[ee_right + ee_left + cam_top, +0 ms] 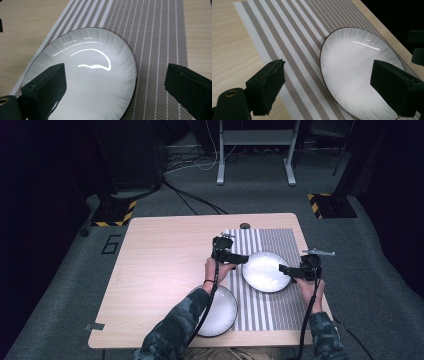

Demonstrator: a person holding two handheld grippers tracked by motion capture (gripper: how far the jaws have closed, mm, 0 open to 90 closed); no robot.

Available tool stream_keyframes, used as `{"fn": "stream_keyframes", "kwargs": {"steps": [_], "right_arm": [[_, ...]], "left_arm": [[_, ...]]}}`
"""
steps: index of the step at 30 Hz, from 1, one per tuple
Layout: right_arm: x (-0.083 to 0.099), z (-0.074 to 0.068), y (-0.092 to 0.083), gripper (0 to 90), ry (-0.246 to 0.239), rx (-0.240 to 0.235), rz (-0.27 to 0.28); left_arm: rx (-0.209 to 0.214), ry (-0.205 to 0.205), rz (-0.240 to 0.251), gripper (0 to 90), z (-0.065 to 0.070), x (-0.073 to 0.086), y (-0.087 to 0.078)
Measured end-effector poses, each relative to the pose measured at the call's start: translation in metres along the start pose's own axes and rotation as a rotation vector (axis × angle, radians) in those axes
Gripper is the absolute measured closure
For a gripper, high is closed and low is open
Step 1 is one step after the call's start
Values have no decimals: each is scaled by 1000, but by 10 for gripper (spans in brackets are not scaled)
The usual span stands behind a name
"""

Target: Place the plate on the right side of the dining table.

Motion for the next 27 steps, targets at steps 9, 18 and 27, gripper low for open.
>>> {"fn": "stream_keyframes", "kwargs": {"steps": [9, 18, 27], "right_arm": [[6, -19, -22, 0, -97, 6, 6], [19, -30, -40, 0, -147, 25, 18], [37, -22, -55, 0, -139, 48, 26]], "left_arm": [[-33, 27, 8, 117, -25, 30, -44], [-112, -2, 74, 113, -62, 60, -88], [-176, -54, 94, 102, -95, 91, -120]]}}
Point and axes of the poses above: each handheld gripper's, and its own axes: y roughly forward along the jaws, x roughly out of its underside, z roughly to its right, the point moved 2 cm from there along y, roughly forward along the jaws
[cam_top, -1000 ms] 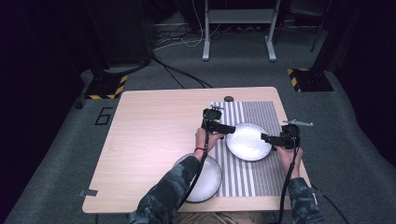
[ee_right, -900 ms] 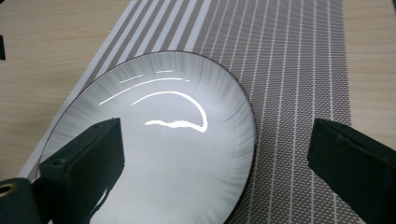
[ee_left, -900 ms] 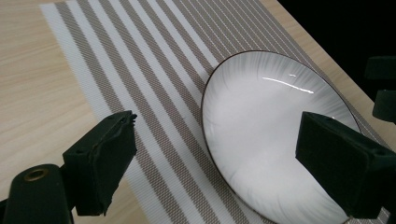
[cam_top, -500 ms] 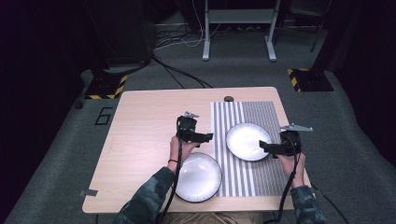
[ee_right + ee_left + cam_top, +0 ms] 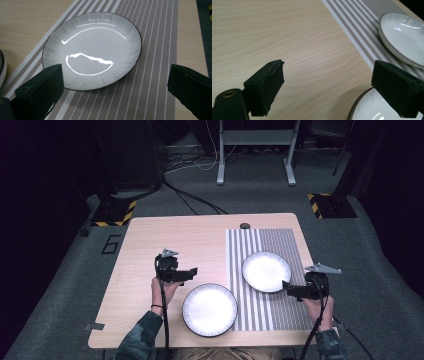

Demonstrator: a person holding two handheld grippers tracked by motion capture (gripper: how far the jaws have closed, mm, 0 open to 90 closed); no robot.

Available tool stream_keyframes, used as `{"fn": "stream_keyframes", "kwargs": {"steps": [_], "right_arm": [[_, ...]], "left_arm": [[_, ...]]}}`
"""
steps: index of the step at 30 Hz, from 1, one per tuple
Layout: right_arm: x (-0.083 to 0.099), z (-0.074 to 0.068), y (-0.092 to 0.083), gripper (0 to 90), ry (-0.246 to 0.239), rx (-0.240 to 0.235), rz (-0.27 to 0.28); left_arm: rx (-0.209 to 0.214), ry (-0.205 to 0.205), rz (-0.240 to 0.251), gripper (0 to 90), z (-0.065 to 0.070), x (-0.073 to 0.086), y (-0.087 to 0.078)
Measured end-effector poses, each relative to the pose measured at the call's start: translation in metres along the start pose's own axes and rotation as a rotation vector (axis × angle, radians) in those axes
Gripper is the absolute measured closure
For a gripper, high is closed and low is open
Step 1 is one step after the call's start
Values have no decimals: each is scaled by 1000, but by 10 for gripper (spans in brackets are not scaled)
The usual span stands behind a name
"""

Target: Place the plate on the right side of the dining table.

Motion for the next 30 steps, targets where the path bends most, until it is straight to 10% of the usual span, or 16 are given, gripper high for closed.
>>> {"fn": "stream_keyframes", "kwargs": {"steps": [19, 30], "right_arm": [[56, 18, 2, 0, 32, 93, -57], [79, 27, 14, 0, 21, 191, -107]], "left_arm": [[-198, -112, 6, 57, -80, 85, -35], [-272, -63, -34, 1, -93, 112, -36]]}}
Point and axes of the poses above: each handheld gripper's, and its own axes: y roughly forward along the jaws, x roughly out of its underside, z roughly to its right, the point moved 2 cm from there along y, roughly forward along the jaws
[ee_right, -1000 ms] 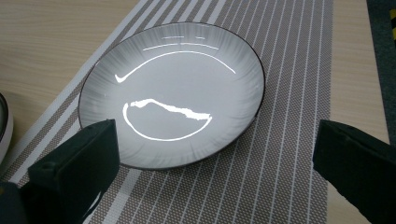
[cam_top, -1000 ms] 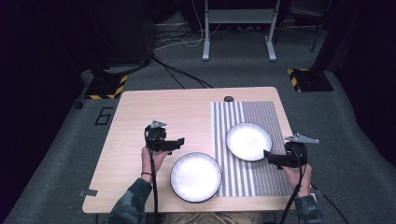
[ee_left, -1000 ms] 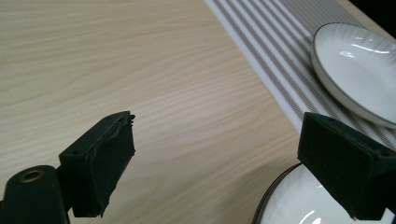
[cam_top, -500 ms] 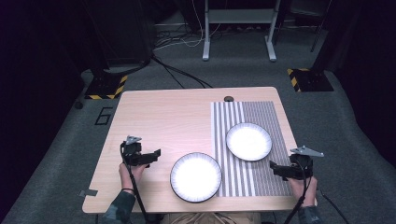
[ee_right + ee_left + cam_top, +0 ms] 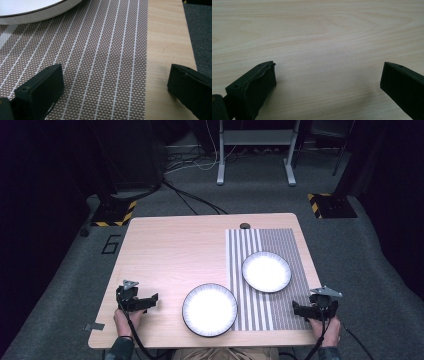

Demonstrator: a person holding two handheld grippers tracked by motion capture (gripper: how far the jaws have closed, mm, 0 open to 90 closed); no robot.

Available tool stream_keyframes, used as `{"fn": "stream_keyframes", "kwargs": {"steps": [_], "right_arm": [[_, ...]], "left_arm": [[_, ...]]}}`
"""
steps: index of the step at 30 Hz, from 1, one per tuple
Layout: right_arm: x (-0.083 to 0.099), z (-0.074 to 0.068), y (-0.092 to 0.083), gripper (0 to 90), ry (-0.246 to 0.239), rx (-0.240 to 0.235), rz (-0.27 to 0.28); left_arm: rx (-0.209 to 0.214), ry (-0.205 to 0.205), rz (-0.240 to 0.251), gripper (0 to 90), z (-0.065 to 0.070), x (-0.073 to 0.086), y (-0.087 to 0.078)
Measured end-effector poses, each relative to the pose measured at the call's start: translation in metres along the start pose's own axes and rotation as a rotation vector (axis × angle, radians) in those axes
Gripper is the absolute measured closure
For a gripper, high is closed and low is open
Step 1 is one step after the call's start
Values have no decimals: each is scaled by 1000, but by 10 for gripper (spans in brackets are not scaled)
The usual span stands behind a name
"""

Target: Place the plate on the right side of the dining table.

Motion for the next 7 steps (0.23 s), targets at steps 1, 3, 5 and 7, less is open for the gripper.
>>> {"fn": "stream_keyframes", "kwargs": {"steps": [1, 3, 5, 7], "right_arm": [[0, 0, 0, 0, -3, -2, 2], [1, 1, 0, 0, -11, -8, 13], [2, 1, 0, 0, -9, -6, 20], [2, 1, 0, 0, -9, -6, 20]], "left_arm": [[-12, 7, 11, 1, 1, 1, 1], [-38, 38, 1, 1, 3, 2, 2], [-44, 44, -2, 0, 4, 3, 2], [-44, 45, -1, 0, 4, 3, 2]]}}
Point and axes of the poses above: each handheld gripper's, and its own axes: y roughly forward along the jaws, x roughly out of its underside, z roughly to its right, the point moved 2 cm from there along y, roughly forward along the jaws
